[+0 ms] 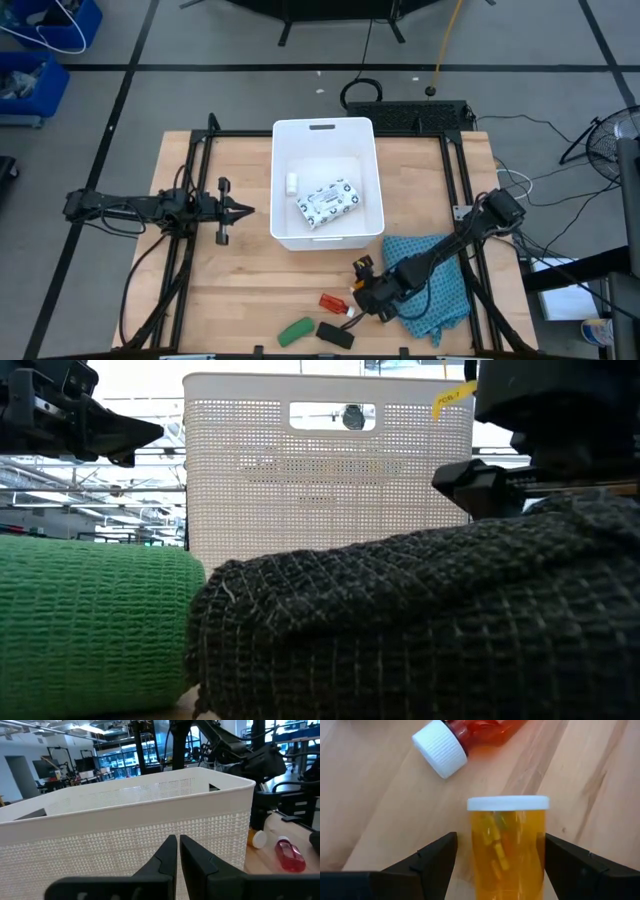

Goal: Pick & place medical supplies in basket/bin
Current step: Put the orange medicine bottle into the white bin

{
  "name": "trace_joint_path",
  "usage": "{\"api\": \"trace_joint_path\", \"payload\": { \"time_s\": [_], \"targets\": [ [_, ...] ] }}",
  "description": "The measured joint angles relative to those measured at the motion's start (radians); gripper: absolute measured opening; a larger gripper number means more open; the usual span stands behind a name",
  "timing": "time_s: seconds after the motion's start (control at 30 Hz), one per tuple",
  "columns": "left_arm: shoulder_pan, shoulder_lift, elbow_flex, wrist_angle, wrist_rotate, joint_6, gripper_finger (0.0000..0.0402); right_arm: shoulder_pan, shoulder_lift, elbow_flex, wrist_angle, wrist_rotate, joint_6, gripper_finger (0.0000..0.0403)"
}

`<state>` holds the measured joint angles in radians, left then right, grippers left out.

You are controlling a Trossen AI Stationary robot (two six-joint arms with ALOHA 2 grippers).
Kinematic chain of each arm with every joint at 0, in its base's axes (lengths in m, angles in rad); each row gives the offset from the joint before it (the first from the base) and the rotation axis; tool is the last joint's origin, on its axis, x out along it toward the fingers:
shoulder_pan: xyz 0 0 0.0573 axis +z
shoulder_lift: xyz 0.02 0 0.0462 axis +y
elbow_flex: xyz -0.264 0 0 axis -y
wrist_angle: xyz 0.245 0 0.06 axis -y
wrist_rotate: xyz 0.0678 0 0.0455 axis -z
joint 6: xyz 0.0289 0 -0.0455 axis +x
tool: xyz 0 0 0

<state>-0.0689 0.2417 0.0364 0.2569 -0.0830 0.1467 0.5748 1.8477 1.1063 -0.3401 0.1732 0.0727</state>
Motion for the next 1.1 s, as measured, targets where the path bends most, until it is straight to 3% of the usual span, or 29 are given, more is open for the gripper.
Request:
{"api": "trace_joint_path", "payload": {
  "time_s": [0.4,0.63,1.1],
  "targets": [
    [0.000,0.000,0.000,-0.001,0.005,-0.003,0.0026,-0.012,-0.104,-0.007,-0.013,-0.017,-0.008,0.0143],
    [0.000,0.000,0.000,-0.009,0.005,-0.003,0.0026,-0.013,-0.257,-0.006,-0.009,-0.014,-0.015,0.0165],
    [0.000,0.000,0.000,-0.023,0.005,-0.003,0.0026,-0.058,-0.729,-0.006,-0.014,-0.021,-0.272,0.0162]
  ]
}}
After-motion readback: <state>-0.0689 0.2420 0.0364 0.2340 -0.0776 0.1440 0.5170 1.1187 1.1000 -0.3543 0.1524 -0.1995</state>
